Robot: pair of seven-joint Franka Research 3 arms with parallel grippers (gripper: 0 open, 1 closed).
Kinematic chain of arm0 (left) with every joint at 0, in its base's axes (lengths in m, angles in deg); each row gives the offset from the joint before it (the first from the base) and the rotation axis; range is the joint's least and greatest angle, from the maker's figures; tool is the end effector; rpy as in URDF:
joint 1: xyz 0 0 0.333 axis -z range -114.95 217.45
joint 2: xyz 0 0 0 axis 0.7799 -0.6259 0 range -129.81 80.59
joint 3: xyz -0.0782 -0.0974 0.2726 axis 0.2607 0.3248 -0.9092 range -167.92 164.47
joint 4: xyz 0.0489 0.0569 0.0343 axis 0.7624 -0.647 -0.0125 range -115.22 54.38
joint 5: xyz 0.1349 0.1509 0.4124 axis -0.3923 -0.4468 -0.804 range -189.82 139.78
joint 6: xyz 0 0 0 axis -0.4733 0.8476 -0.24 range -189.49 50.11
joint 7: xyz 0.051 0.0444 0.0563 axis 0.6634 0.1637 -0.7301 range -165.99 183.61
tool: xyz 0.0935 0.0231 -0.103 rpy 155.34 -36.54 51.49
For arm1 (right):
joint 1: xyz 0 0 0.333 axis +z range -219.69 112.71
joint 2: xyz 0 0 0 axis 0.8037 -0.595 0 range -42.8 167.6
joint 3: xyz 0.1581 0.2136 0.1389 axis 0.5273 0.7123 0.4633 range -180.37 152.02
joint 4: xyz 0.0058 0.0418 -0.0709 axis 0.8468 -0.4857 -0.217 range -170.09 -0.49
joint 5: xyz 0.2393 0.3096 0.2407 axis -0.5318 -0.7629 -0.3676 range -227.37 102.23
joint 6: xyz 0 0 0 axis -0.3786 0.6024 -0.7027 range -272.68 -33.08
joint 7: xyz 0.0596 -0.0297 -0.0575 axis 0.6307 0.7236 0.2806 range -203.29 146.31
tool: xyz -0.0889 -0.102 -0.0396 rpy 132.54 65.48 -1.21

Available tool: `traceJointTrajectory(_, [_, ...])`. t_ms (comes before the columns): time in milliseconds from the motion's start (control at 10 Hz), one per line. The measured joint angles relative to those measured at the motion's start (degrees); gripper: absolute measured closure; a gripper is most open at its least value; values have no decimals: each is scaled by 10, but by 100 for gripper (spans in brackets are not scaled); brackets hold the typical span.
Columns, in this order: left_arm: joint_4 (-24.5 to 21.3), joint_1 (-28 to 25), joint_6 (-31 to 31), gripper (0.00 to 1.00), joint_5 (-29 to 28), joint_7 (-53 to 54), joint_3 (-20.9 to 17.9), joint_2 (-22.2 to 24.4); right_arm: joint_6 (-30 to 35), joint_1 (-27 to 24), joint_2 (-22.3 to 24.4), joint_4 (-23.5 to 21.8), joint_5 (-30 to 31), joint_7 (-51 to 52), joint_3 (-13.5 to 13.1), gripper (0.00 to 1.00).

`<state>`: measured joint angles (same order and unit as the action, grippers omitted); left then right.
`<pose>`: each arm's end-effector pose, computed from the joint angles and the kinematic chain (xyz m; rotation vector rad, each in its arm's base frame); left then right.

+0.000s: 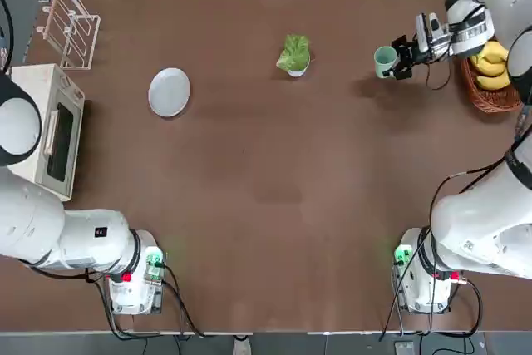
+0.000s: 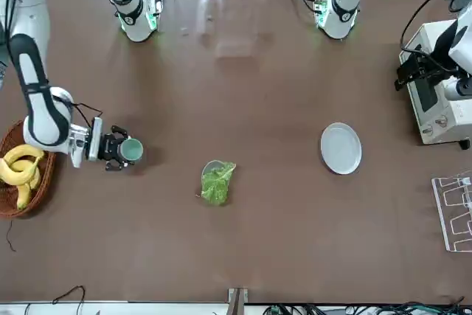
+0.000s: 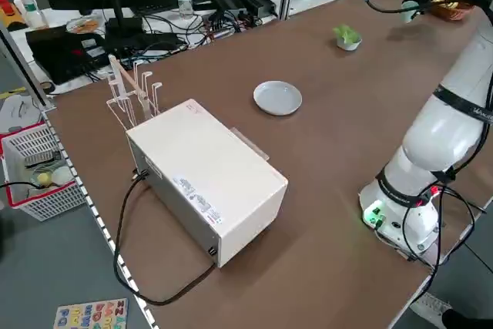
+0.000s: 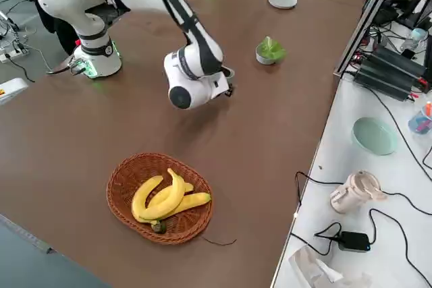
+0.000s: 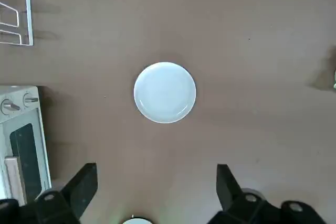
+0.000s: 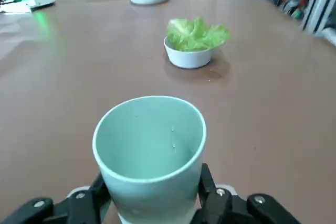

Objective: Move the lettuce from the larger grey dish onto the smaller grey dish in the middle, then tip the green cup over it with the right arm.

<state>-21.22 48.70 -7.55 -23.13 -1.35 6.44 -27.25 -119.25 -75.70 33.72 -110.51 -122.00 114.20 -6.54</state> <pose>0.6184 -0.0639 0.6070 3.1047 0.1179 -0.0637 0.5817 -0.0571 0.1009 -1.6470 -1.5641 -0.9347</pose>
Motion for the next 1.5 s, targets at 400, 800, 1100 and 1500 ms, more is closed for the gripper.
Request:
traceJointTrajectory(400, [0, 0, 0, 0, 0, 0, 0, 0, 16, -89, -40, -10, 12, 85, 18, 32])
traceJointTrajectory(800, [0, 0, -1, 0, 0, 0, 0, 0, -1, -112, -77, 10, 37, 104, 19, 32])
traceJointTrajectory(1100, [0, 0, -3, 0, 0, 0, 0, 0, -1, -125, -79, 13, 45, 107, 19, 31])
traceJointTrajectory(1500, [0, 0, -3, 0, 0, 0, -1, 0, -1, -129, -79, 14, 45, 107, 20, 3])
